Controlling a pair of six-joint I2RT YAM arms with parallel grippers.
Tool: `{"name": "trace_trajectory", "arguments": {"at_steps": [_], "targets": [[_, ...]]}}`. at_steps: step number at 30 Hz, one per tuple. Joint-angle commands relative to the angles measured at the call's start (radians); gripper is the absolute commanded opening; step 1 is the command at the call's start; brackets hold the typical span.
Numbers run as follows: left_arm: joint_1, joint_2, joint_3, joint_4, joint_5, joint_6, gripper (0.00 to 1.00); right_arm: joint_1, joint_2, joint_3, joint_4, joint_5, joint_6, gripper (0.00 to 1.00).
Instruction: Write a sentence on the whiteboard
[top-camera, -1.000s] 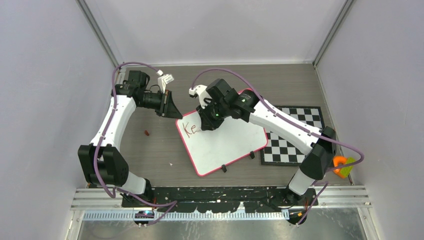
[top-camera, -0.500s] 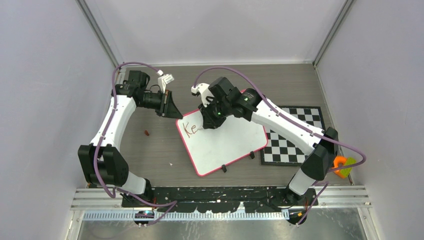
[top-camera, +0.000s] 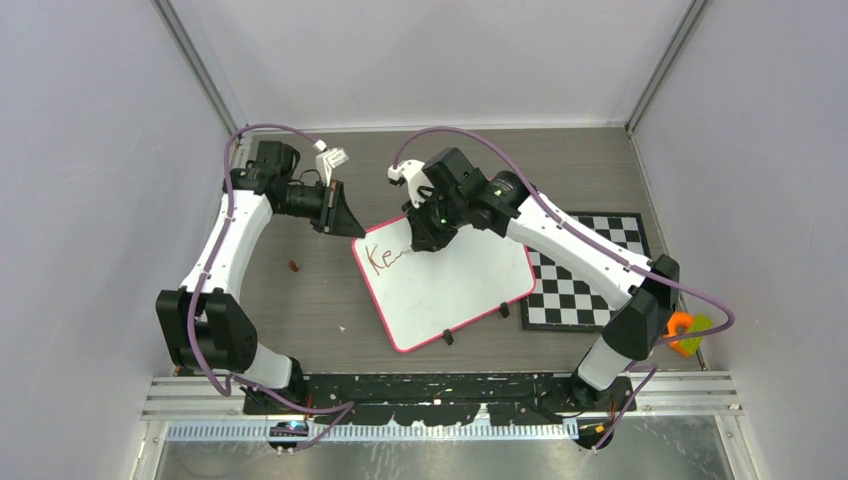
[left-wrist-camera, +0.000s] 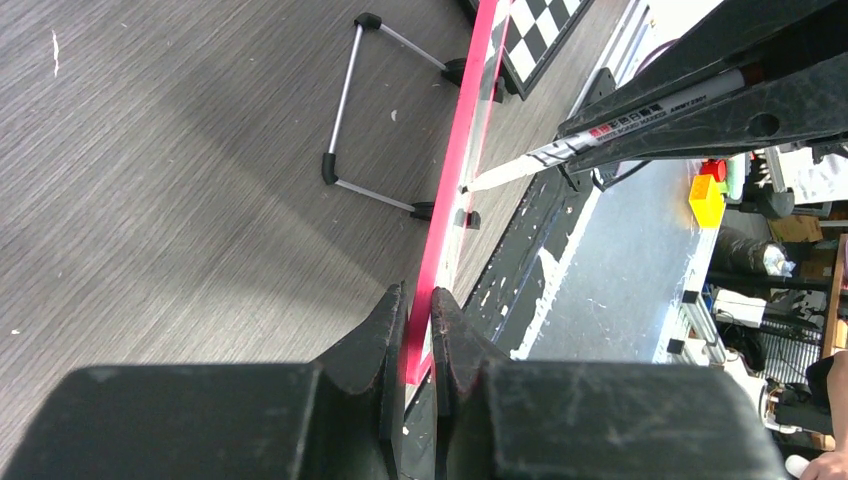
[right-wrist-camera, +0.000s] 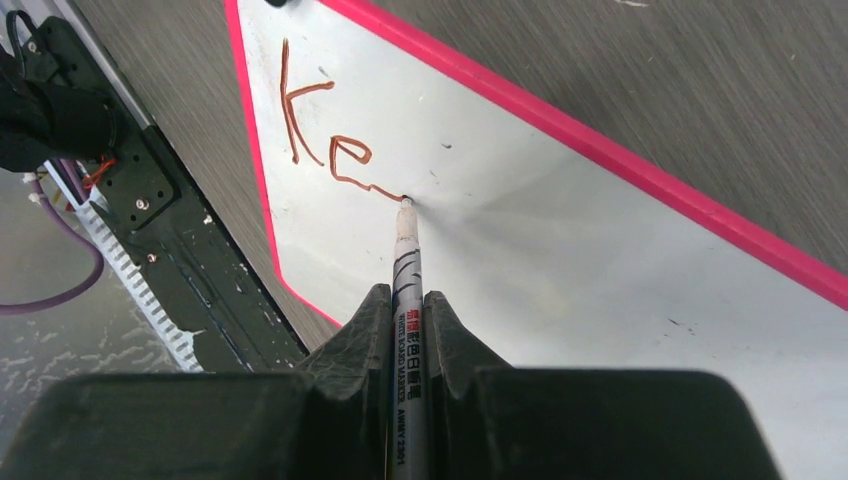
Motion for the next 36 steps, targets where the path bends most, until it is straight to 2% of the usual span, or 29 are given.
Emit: {"name": "trace_trajectory", "arguments": {"at_steps": [1, 9, 26, 32, 36], "targets": [[-0.022, 0.001, 0.014, -0.029, -0.004, -0.001, 0.0, -0.012, -0.015, 0.067, 0.03, 0.043, -0.011, 0.0], [-0.023, -0.002, 0.013, -0.031, -0.007, 0.002, 0.0, 0.015, 0.023, 0.087, 0.042, 0.024, -0.007, 0.0], [-0.023, -0.004, 0.011, -0.032, -0.01, 0.003, 0.0, 0.024, -0.038, -0.04, 0.035, 0.052, -0.01, 0.0], [-0.025, -0.002, 0.013, -0.032, -0.009, 0.001, 0.0, -0.003, -0.055, -0.005, -0.002, 0.061, -0.022, 0.0], [-0.025, -0.001, 0.014, -0.032, -0.007, 0.0, 0.0, -0.002, -0.062, 0.024, -0.021, 0.01, -0.025, 0.0]]}}
